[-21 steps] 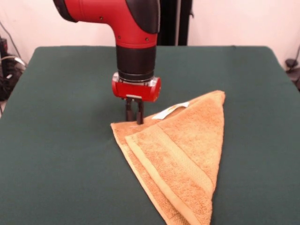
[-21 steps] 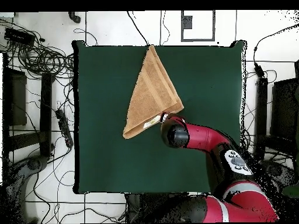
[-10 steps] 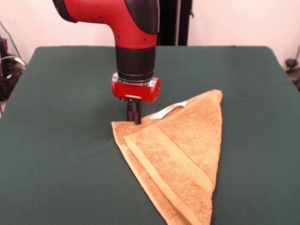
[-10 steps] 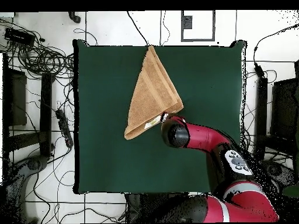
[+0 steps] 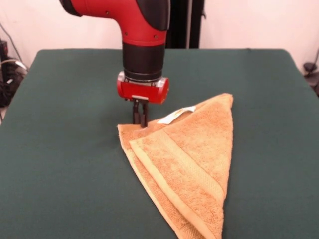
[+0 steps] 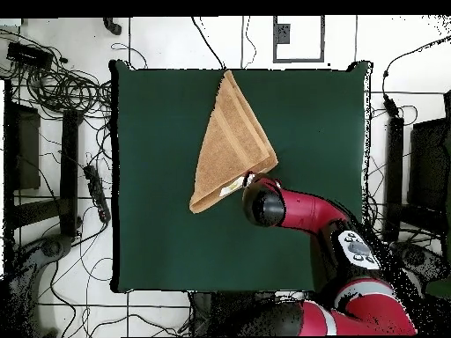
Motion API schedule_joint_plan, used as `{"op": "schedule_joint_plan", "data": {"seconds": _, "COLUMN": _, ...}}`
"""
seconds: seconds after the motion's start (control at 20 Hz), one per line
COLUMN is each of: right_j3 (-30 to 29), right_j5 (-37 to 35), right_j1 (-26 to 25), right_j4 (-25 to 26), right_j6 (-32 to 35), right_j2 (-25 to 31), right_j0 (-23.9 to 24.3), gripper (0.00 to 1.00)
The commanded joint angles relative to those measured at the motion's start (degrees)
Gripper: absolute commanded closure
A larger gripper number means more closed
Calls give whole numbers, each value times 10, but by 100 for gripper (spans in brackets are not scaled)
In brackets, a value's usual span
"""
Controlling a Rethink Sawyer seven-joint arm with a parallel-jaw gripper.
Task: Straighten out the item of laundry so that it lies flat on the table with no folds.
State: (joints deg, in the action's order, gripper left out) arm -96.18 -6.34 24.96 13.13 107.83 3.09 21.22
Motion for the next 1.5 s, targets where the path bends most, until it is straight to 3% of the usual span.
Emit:
{"op": "schedule_joint_plan", "data": {"seconds": 0.05, "right_j3": -134, "right_j5": 30, "right_j1": 16, "right_j4": -10, "right_j6": 124, "right_j2": 1, "right_j0": 21, "gripper": 100}}
{"op": "schedule_joint_plan", "data": {"seconds": 0.6, "right_j3": -212, "right_j5": 111, "right_j1": -6, "right_j4": -2, "right_j6": 127, "right_j2": 7, "right_j0": 75, "gripper": 100}}
{"op": "schedule_joint_plan", "data": {"seconds": 0.75, "right_j3": -209, "right_j5": 128, "right_j1": -15, "right_j4": 5, "right_j6": 114, "right_j2": 11, "right_j0": 92, "gripper": 100}}
{"op": "schedule_joint_plan", "data": {"seconds": 0.95, "right_j3": -178, "right_j5": 165, "right_j1": -36, "right_j4": -10, "right_j6": 116, "right_j2": 12, "right_j0": 67, "gripper": 100}}
{"op": "schedule_joint_plan", "data": {"seconds": 1.0, "right_j3": -174, "right_j5": 169, "right_j1": -38, "right_j4": -18, "right_j6": 115, "right_j2": 10, "right_j0": 58, "gripper": 0}}
{"op": "schedule_joint_plan", "data": {"seconds": 1.5, "right_j3": -142, "right_j5": 126, "right_j1": -7, "right_j4": -37, "right_j6": 96, "right_j2": -10, "right_j0": 17, "gripper": 0}}
